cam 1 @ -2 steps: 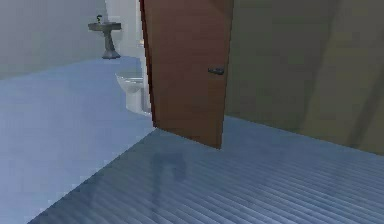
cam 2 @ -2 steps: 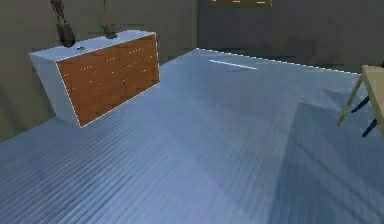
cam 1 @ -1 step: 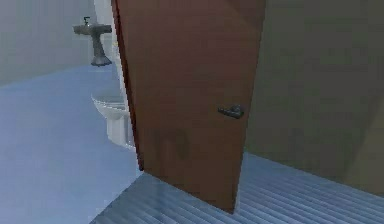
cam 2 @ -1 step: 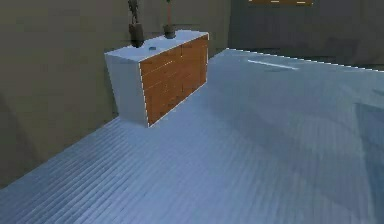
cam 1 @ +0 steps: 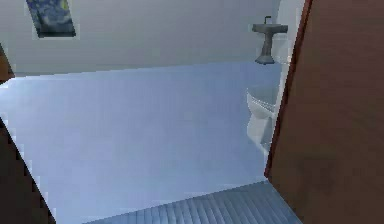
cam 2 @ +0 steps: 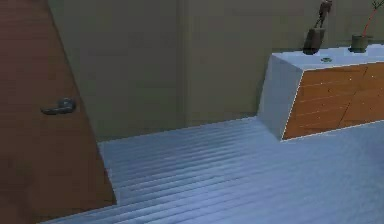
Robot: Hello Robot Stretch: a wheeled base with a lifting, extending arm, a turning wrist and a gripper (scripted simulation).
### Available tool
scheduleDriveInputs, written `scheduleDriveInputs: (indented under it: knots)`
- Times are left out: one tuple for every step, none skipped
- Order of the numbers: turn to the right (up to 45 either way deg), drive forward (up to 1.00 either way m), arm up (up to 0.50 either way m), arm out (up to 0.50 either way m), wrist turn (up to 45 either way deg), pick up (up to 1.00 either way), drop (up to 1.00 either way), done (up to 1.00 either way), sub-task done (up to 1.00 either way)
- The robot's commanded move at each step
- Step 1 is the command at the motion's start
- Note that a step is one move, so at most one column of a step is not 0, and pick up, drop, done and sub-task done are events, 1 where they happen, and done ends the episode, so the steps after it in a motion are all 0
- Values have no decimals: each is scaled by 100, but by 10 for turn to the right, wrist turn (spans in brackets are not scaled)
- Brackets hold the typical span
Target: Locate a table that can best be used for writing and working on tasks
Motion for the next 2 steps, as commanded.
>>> scheduleDriveInputs:
  knots:
    - [-150,0,0,0,0,0,0,0,0]
    - [0,55,0,0,0,0,0,0,0]
